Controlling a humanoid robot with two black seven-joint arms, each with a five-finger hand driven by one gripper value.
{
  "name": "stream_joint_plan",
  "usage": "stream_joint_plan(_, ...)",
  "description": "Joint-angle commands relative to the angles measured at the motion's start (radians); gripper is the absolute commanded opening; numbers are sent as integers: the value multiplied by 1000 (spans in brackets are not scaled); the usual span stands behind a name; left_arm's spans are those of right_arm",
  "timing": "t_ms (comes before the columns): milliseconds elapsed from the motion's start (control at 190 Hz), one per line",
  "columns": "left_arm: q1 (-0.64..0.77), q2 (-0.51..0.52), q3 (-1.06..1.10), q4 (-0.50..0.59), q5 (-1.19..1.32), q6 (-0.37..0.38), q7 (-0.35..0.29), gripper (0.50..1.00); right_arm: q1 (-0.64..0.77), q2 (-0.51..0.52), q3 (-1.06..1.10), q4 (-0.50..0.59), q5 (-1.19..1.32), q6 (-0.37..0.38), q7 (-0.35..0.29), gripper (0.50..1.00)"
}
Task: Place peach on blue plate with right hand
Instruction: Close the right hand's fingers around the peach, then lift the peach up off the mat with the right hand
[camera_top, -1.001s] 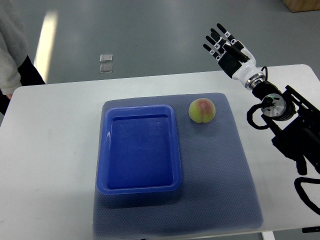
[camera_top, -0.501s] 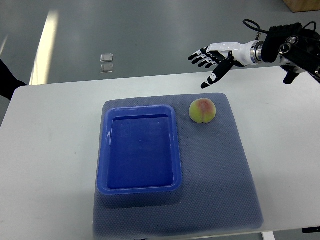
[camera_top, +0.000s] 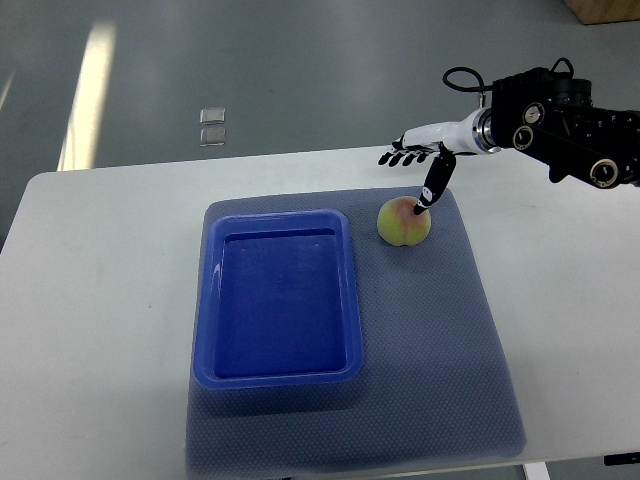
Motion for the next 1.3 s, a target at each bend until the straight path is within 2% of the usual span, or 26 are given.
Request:
stream_joint_plan(0, 0, 0, 0, 0, 1, 1, 0, 1000, -20, 7, -4, -1, -1, -16, 0, 930)
stream_joint_plan(358, 0, 0, 2, 0, 1, 1, 0, 1000, -97, 10, -6, -7, -5, -74, 12, 926)
stream_joint_plan(553, 0, 0, 2, 0, 1, 1, 0, 1000, -121, 21, -6, -10, -5, -113, 12, 905)
stream_joint_plan(664, 0, 0, 2, 0, 1, -1, 0, 1000, -139, 47, -7, -21, -5, -147, 12, 856)
stream_joint_plan(727, 0, 0, 2, 0, 1, 1, 0, 1000, -144, 49, -7, -25, -5, -156, 14, 809)
stream_joint_plan(759, 0, 0, 2, 0, 1, 1, 0, 1000, -149, 49, -7, -25, -5, -157, 12, 766)
stream_joint_plan(764, 0, 0, 0, 0, 1, -1, 0, 1000, -150, 49, -7, -25, -5, -157, 12, 746)
stream_joint_plan(769, 0, 0, 0, 0, 1, -1, 0, 1000, -150, 49, -7, -25, -5, -157, 12, 746)
stream_joint_plan(774, 0, 0, 0, 0, 1, 1, 0, 1000, -150, 49, -7, -25, -5, -157, 12, 719)
stream_joint_plan(822, 0, 0, 0, 0, 1, 1, 0, 1000, -150, 49, -7, -25, -5, -157, 12, 719)
stream_joint_plan(827, 0, 0, 2, 0, 1, 1, 0, 1000, -153, 50, -7, -25, -5, -157, 12, 632)
stream_joint_plan(917, 0, 0, 2, 0, 1, 1, 0, 1000, -153, 52, -7, -25, -5, -157, 14, 541)
stream_joint_plan(964, 0, 0, 2, 0, 1, 1, 0, 1000, -153, 52, -7, -25, -5, -157, 14, 541)
stream_joint_plan(969, 0, 0, 2, 0, 1, -1, 0, 1000, -146, 47, -1, -21, 1, -157, 14, 500)
stream_joint_plan(1096, 0, 0, 2, 0, 1, 1, 0, 1000, -120, 21, 14, 10, 13, -143, 16, 500)
stream_joint_plan(1101, 0, 0, 2, 0, 1, -1, 0, 1000, -69, -12, 40, 28, 16, -140, 16, 500)
stream_joint_plan(1154, 0, 0, 2, 0, 1, -1, 0, 1000, -11, -54, 66, 65, 27, -113, 16, 500)
stream_joint_plan(1212, -1, 0, 2, 0, 1, -1, 0, 1000, 32, -102, 77, 120, 61, -64, 16, 500)
stream_joint_plan(1259, -1, 0, 2, 0, 1, -1, 0, 1000, 32, -102, 77, 120, 61, -64, 16, 500)
stream_joint_plan(1264, -1, 0, 2, 0, 1, -1, 0, 1000, 85, -164, 79, 176, 111, -29, 16, 500)
stream_joint_plan(1296, -1, 0, 0, 0, 1, 1, 0, 1000, 124, -198, 79, 209, 147, -7, 14, 500)
